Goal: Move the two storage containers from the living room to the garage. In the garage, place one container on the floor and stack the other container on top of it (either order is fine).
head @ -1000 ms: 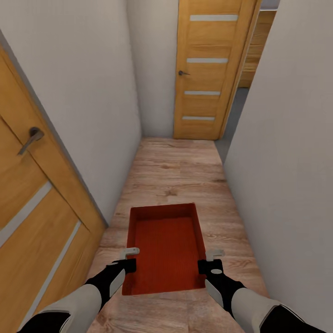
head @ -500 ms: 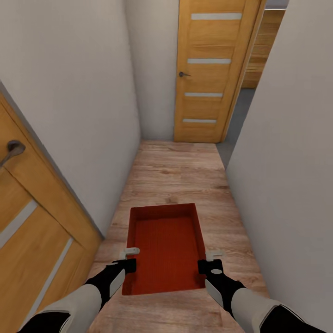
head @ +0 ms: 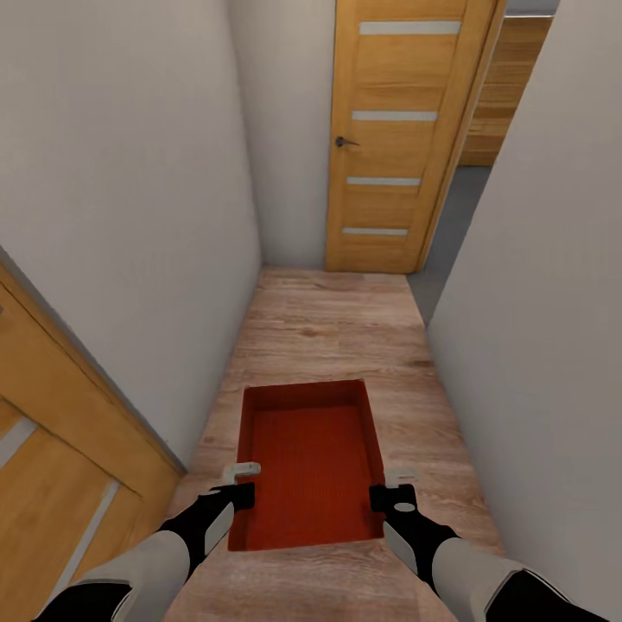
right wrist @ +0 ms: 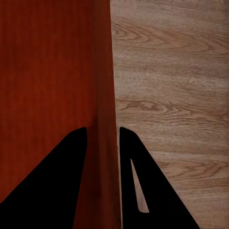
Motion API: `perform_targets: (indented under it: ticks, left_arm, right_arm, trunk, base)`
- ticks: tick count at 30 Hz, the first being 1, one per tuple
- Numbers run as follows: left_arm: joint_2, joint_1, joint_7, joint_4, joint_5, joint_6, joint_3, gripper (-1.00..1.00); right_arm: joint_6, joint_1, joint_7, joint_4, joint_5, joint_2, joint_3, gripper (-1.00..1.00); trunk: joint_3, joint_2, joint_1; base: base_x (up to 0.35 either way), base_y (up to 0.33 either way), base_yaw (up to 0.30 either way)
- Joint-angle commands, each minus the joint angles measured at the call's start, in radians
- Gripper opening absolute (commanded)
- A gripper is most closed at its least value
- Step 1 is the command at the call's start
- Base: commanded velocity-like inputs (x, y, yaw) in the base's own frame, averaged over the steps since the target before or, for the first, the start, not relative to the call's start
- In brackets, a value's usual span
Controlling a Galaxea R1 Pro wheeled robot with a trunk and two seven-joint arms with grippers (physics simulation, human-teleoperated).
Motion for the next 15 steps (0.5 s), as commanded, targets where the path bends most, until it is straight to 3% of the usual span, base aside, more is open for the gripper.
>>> perform_targets:
  ticks: [1, 15]
  left_arm:
    - [0.01, 0.001, 0.011, 0.0, -0.003, 0.007, -0.029, -1.0]
    - [0.01, 0.001, 0.011, 0.0, -0.003, 0.007, -0.03, -1.0]
  right_arm:
    - [-0.008, -0.002, -0.006, 0.0, 0.0, -0.003, -0.044, -1.0]
    - [-0.007, -0.002, -0.007, 0.0, 0.0, -0.003, -0.044, -1.0]
  trunk:
    - [-0.001, 0.0, 0.001]
    - [-0.001, 0.0, 0.001]
  base:
    - [0.323, 0.0, 0.0]
    - [0.323, 0.0, -0.021]
